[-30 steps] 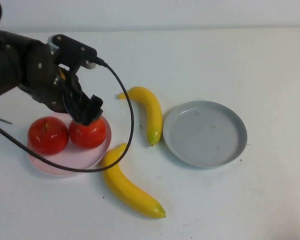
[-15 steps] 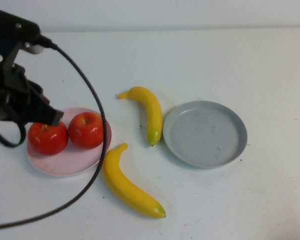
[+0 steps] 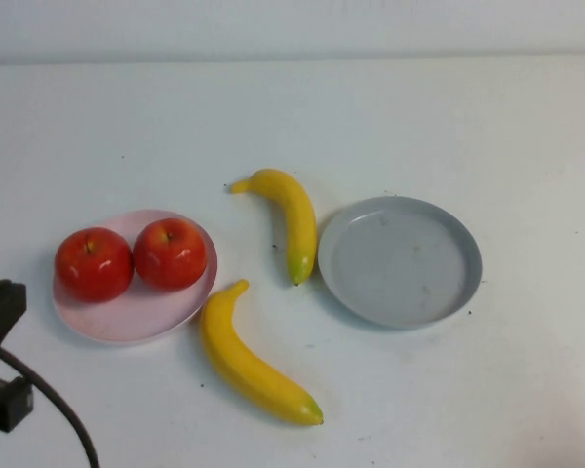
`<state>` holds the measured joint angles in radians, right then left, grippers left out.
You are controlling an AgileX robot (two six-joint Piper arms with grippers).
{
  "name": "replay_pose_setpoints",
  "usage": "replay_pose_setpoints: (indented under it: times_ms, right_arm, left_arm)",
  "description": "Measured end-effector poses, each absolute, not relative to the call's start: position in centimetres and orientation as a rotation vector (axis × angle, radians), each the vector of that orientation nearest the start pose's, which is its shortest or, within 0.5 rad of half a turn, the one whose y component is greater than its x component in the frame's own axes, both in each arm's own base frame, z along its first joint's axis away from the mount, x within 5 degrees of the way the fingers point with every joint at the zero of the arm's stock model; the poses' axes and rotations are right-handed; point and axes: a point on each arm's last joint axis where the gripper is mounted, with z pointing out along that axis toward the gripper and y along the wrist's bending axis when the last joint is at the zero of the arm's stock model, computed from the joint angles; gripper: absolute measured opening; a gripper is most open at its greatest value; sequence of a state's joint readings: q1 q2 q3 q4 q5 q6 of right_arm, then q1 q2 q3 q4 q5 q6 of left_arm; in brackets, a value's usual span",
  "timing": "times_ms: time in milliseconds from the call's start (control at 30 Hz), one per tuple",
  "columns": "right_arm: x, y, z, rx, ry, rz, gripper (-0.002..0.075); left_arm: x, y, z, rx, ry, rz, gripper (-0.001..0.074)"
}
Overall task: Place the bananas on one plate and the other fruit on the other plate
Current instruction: Put another type of fruit in the right plate
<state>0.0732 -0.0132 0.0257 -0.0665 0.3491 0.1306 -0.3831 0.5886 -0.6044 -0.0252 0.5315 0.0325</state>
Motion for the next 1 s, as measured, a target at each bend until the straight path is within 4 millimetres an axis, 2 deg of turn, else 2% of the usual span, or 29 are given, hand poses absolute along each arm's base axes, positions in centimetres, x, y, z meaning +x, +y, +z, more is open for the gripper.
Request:
replay_pose_setpoints:
  times_ms: [167,300,367,500,633,733,867,1000]
  right_arm:
    - [5.3,0.2,17.4,0.011,1.845,0.078,-0.0017]
    - [5.3,0.2,17.4,0.011,1.845,0.078,-0.0017]
    - [5.3,0.2,17.4,0.011,1.845,0.078,-0.0017]
    - [5.3,0.2,17.4,0.011,1.845,0.078,-0.0017]
    - [5.3,0.2,17.4,0.011,1.845,0.078,-0.0017]
    - [5.3,0.2,17.4,0.011,1.845,0.078,-0.0017]
    - [5.3,0.2,17.4,0.011,1.845,0.078,-0.0017]
    - [5.3,0.2,17.4,0.011,1.845,0.078,-0.0017]
  left_arm:
    - [9.6,-4.0,31.2,0.393,1.991,-0.260,0.0004]
    - [9.6,-4.0,30.4,0.386,1.988,-0.266,0.0004]
    - [9.9,-4.1,29.5,0.370,1.934,-0.273,0.0004]
    - [9.8,-3.8,26.9,0.336,1.707,-0.262,0.0004]
    - [7.9,-2.3,24.5,0.221,1.512,-0.228,0.0004]
    - [6.6,-1.5,23.2,0.174,1.434,-0.165,0.0004]
    - [5.7,-0.8,21.5,0.118,1.430,-0.087,0.0004]
    - [5.7,-0.5,20.1,0.092,1.547,-0.040,0.0004]
